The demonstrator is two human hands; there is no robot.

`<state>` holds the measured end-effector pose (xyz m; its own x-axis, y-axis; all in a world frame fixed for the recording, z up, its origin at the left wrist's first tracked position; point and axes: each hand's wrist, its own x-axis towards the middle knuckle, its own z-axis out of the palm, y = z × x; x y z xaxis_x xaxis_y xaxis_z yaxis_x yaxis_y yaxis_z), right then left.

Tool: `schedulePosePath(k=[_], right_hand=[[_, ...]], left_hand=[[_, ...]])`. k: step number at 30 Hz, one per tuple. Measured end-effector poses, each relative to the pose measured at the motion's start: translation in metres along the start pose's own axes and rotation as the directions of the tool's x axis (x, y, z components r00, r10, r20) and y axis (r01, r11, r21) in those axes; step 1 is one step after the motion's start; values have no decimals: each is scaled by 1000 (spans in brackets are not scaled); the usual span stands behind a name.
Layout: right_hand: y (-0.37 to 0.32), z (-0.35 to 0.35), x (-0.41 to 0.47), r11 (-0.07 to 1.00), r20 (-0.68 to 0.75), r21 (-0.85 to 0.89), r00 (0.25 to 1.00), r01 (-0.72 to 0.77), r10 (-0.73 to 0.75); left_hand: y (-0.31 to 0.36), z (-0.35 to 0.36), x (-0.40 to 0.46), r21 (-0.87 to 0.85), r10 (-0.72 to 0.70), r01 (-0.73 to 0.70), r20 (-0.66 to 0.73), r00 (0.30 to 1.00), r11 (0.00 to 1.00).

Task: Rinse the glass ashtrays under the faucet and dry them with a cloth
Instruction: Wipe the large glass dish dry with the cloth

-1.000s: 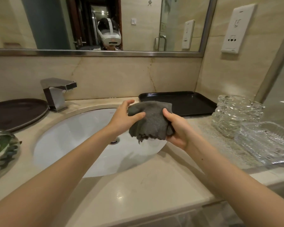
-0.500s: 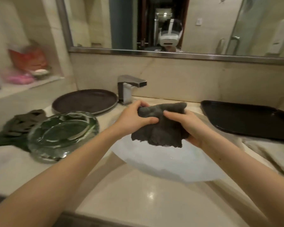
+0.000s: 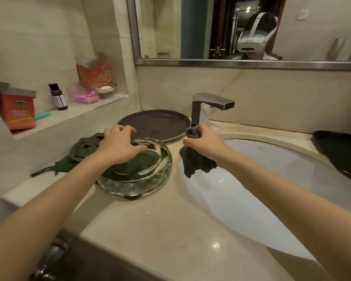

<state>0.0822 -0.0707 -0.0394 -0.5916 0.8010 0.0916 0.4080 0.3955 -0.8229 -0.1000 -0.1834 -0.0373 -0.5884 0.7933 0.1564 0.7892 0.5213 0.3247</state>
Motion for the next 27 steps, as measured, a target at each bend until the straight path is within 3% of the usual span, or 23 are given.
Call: schedulePosePath(k=[4,9,19,27], right_hand=[[-14,44,23,969,89,-243,996,38,-17],[-21,68,43,833,164,-539,986,125,-41],[-11,70,51,837,127,-530,989,136,-81],[-10,69,48,864,94,-478,987,160,-131]], left_hand=[[-32,-1,8,50,-125,121,74,989,991],[-48,-6,14,98,-181,169,131,975,981],[-54,3,23,-2,-213,218,209,954,976],[-59,8,22,12,-207,207,115,972,978]])
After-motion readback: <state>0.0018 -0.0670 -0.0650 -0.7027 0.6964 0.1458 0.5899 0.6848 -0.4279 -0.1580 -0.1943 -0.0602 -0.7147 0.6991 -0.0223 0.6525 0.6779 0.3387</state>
